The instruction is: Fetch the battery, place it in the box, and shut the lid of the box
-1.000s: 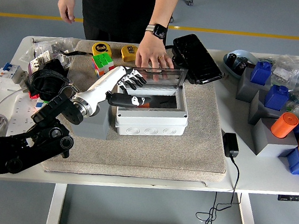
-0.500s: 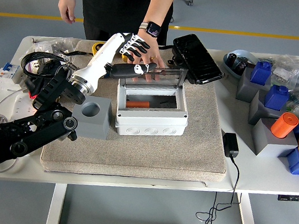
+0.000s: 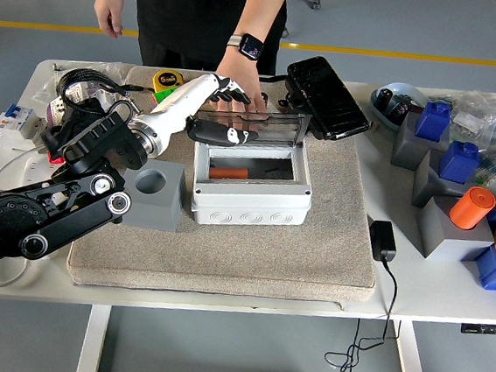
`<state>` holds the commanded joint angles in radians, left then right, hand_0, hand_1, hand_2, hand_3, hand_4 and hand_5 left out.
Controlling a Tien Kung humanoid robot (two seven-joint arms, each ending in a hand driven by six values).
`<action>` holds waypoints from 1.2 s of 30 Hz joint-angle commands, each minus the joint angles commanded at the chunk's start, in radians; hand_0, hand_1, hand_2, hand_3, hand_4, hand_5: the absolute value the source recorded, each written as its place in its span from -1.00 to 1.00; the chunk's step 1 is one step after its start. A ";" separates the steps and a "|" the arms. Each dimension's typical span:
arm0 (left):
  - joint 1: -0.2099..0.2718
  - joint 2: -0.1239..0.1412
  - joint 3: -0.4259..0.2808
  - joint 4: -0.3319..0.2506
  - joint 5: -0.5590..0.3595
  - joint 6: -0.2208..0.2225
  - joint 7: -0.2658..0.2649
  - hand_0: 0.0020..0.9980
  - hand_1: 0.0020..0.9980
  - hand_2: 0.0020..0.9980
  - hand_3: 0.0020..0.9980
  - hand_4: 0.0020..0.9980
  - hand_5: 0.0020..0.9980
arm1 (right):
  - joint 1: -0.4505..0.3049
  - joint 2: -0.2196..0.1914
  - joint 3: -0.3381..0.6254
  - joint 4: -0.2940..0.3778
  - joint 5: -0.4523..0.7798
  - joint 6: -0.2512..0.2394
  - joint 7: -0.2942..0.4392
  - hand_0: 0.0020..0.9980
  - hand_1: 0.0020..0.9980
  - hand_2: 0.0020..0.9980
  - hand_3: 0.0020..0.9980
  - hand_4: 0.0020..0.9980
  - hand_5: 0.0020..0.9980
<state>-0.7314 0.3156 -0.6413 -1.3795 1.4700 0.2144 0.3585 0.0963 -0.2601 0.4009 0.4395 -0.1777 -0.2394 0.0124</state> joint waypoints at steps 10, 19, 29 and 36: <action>0.037 0.025 -0.001 -0.106 0.018 -0.095 0.105 -0.15 0.24 0.23 0.16 0.82 -0.23 | -0.001 -0.002 0.000 0.002 -0.003 -0.001 0.000 0.21 0.26 0.18 0.12 0.81 -0.09; 0.063 0.010 0.019 -0.104 0.002 -0.085 0.091 -0.15 0.23 0.23 0.16 0.84 -0.20 | -0.004 0.000 -0.006 0.001 -0.001 -0.001 0.000 0.21 0.26 0.18 0.12 0.80 -0.09; 0.095 0.003 -0.019 -0.110 -0.048 -0.002 -0.006 -0.14 0.22 0.24 0.17 0.82 -0.16 | -0.005 0.003 0.002 0.000 -0.002 -0.002 0.001 0.21 0.26 0.18 0.12 0.80 -0.09; 0.164 -0.002 -0.129 -0.086 -0.258 0.145 -0.227 -0.04 0.26 0.24 0.17 0.82 -0.17 | -0.003 0.004 0.002 -0.001 0.000 -0.001 0.002 0.21 0.26 0.18 0.12 0.80 -0.09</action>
<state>-0.5678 0.3137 -0.7708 -1.4654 1.2121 0.3599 0.1312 0.0931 -0.2562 0.4024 0.4387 -0.1773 -0.2406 0.0145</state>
